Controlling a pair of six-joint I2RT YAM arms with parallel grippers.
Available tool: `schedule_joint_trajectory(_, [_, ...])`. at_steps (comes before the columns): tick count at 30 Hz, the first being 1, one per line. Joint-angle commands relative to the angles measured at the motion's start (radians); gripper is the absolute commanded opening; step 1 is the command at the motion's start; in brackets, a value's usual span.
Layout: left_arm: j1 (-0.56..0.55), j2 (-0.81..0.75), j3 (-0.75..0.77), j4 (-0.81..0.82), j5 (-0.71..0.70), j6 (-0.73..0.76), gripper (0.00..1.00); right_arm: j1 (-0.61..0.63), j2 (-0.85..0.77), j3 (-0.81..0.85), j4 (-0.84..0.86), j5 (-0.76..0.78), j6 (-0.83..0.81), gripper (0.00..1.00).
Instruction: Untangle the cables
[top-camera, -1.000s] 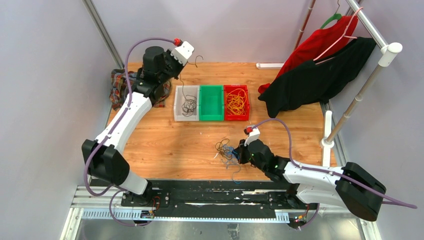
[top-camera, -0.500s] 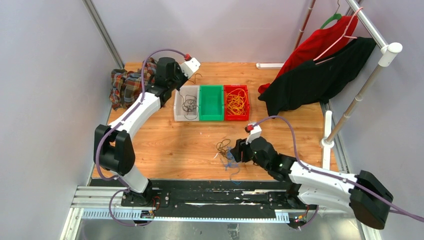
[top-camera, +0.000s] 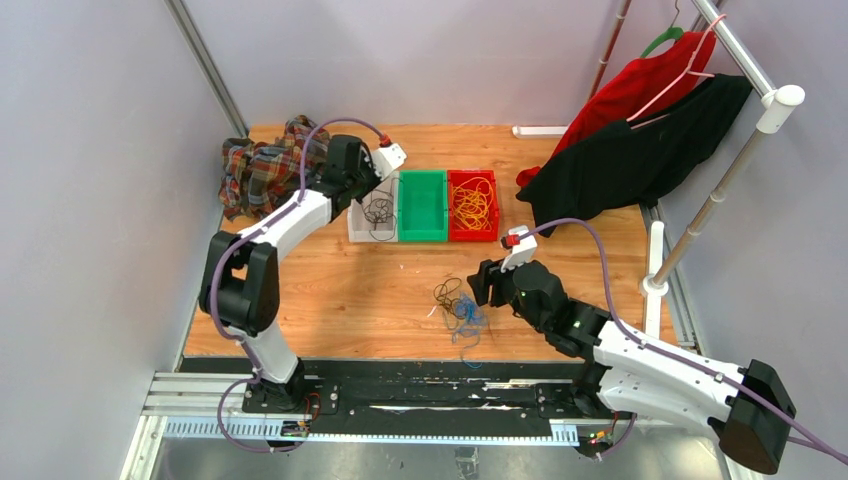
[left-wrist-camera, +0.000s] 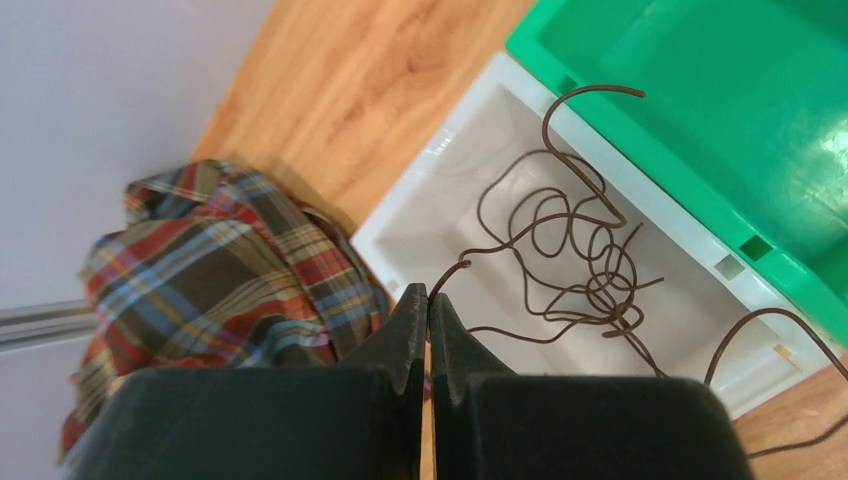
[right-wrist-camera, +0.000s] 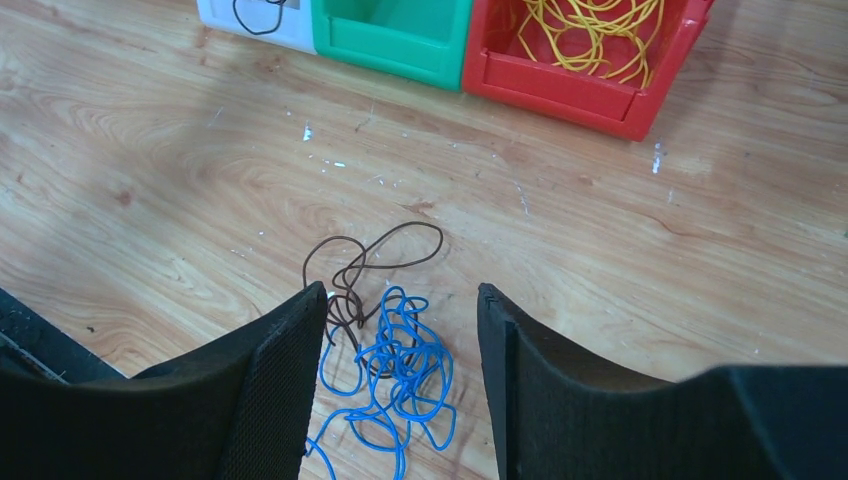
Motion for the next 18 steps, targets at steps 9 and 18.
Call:
schedule_joint_trajectory(9, [-0.021,0.162,0.003,0.063,-0.021,0.036,0.00,-0.026,-0.016,-0.022,-0.042,0.052,0.001,0.56])
schedule_joint_trajectory(18, [-0.030,0.238,0.058,0.008,-0.043,0.047,0.07,-0.045,0.001,-0.041,-0.031,0.045,0.022,0.54])
